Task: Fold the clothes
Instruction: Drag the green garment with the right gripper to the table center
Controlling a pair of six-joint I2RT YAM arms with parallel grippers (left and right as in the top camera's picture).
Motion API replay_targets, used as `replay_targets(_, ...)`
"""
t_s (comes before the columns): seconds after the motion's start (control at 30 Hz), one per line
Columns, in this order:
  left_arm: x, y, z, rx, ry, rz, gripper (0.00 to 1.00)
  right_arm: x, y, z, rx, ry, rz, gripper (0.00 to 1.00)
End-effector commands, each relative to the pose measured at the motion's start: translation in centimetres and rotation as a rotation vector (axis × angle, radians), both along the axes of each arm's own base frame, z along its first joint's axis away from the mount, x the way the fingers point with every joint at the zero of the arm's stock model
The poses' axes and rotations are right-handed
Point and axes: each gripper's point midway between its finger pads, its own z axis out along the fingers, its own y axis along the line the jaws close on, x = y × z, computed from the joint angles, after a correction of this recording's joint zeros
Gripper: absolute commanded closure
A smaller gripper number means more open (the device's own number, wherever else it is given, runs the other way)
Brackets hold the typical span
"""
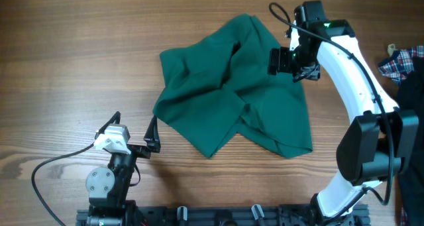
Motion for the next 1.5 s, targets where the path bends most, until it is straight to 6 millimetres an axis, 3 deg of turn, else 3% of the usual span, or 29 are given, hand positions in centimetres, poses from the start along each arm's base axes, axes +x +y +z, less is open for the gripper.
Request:
replay_targets(0.0, 0.0, 0.3, -0.2, -0.009, 0.002, 0.016, 0.0, -1.0, -0.3, -0.9, -0.02, 0.048, -0.015, 0.08)
replay_targets(0.1, 0.0, 0.3, -0.2, -0.009, 0.002, 0.016, 0.0, -0.8, -0.2, -0.9, -0.011, 0.044, -0.013, 0.08)
replay_targets(0.17, 0.0, 0.3, -0.2, -0.009, 0.002, 0.016, 0.0, -1.9, 0.8, -0.8, 0.048, 0.087, -0.001, 0.41)
replay_targets(0.2, 0.0, 0.3, -0.2, -0.009, 0.002, 0.016, 0.0, -2.6, 1.1, -0.8, 0.062, 0.12, 0.0, 0.65)
replay_targets(0.23, 0.0, 0.3, -0.2, -0.009, 0.002, 0.016, 0.0, -3.5, 0.9, -0.9, 0.056, 0.154, -0.001, 0.96)
replay_targets(0.27, 0.0, 0.3, -0.2, -0.009, 0.002, 0.016, 0.0, -4.6, 0.6, -1.1, 0.038, 0.196, 0.015, 0.96)
replay_targets(0.37, 0.0, 0.3, -0.2, -0.009, 0.002, 0.016, 0.0, -5.3, 0.5, -2.2, 0.036, 0.222, 0.014, 0.96)
replay_targets(0.57, 0.0, 0.3, -0.2, -0.009, 0.002, 0.016, 0.0, -7.9, 1.3, -7.0, 0.099, 0.284, -0.051, 0.96)
replay_targets(0.73, 0.0, 0.3, -0.2, -0.009, 0.002, 0.016, 0.0, -8.9, 1.2, -9.7, 0.102, 0.284, -0.086, 0.96)
replay_targets(0.87, 0.0, 0.3, -0.2, -0.009, 0.002, 0.016, 0.0, -7.9, -0.6, -11.2, 0.009, 0.215, -0.165, 0.96)
replay_targets(1.27, 0.0, 0.3, -0.2, -0.009, 0.002, 0.016, 0.0, -5.4, -4.8, -11.7, -0.227, 0.092, -0.218, 0.96)
replay_targets(1.37, 0.0, 0.3, -0.2, -0.009, 0.002, 0.016, 0.0, -4.9, -5.9, -13.2, -0.248, 0.097, -0.201, 0.96)
replay_targets(1.47, 0.0, 0.3, -0.2, -0.009, 0.002, 0.016, 0.0, -3.2, -7.8, -14.7, -0.244, 0.054, -0.196, 0.96)
